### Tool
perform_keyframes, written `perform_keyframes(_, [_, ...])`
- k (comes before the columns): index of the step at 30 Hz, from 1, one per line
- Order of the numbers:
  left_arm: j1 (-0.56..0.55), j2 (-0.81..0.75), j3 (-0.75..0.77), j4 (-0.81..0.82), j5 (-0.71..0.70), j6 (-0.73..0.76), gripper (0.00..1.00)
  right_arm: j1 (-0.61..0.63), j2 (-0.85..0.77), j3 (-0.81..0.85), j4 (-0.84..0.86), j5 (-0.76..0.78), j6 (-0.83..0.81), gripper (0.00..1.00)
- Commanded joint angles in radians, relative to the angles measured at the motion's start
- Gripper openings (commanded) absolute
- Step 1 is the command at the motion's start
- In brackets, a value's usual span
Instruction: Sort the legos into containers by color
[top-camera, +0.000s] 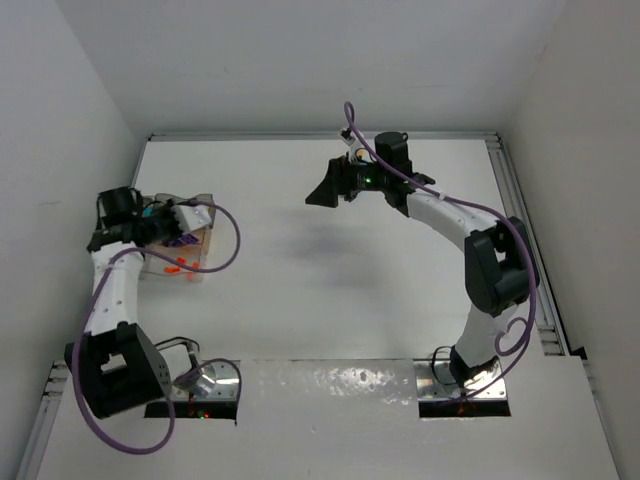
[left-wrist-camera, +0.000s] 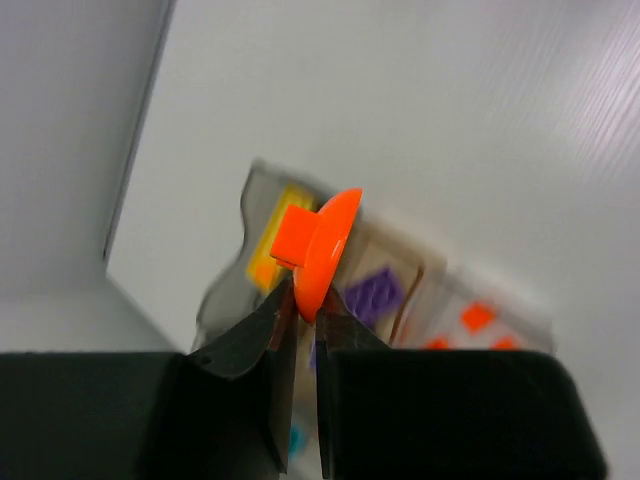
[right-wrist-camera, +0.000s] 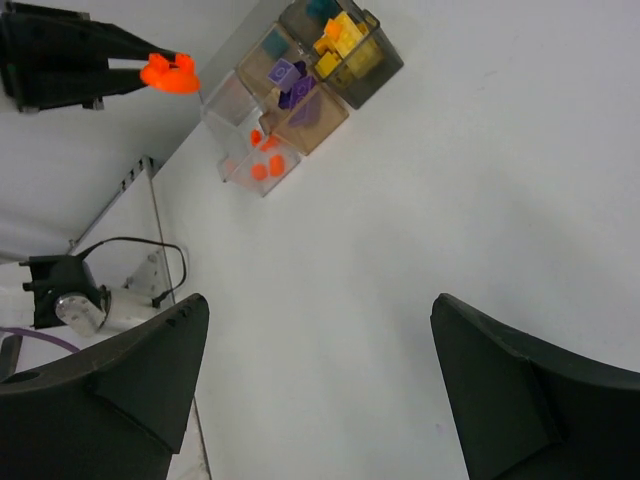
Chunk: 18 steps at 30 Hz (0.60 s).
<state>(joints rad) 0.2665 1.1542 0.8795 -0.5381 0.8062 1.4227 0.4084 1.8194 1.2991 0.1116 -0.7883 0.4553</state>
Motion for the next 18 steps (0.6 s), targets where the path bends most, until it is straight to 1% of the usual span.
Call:
perform_keyframes(1, [0.163,0.018,0.084,-0.327,-0.077,0.26,0.0,0.007,-0.048,-0.02,0.077,0.011,-0.014,0.9])
perform_keyframes(3, [0.248,0.067,0.107,-0.402,-0.131,0.359,0.0,0.007,-0.048,-0.03,0.089,0.011,-0.02,0.9])
perform_keyframes(5, [0.286,0.101,0.095,-0.401,-0.174,0.418,0.0,0.007,-0.048,-0.035,0.089,0.003,-0.029,0.89])
perform_keyframes(9, [0.287,0.148,0.041,-0.344,-0.252,0.473,0.0,0.007,-0.046,-0.029,0.05,0.001,-0.061,0.89])
perform_keyframes(11, [0.287,0.174,0.041,-0.341,-0.278,0.518,0.0,0.006,-0.049,-0.027,0.013,0.004,-0.082,0.89])
perform_keyframes(14, [0.287,0.249,0.039,-0.303,-0.318,0.531,0.01,0.003,-0.052,-0.029,-0.004,0.009,-0.093,0.9])
perform_keyframes(15, [0.289,0.262,0.039,-0.292,-0.314,0.538,0.01,0.004,-0.052,-0.03,-0.004,0.009,-0.092,0.9])
perform_keyframes(18, [0.289,0.298,0.056,-0.26,-0.285,0.541,0.09,0.004,-0.049,-0.027,0.007,0.012,-0.076,0.9])
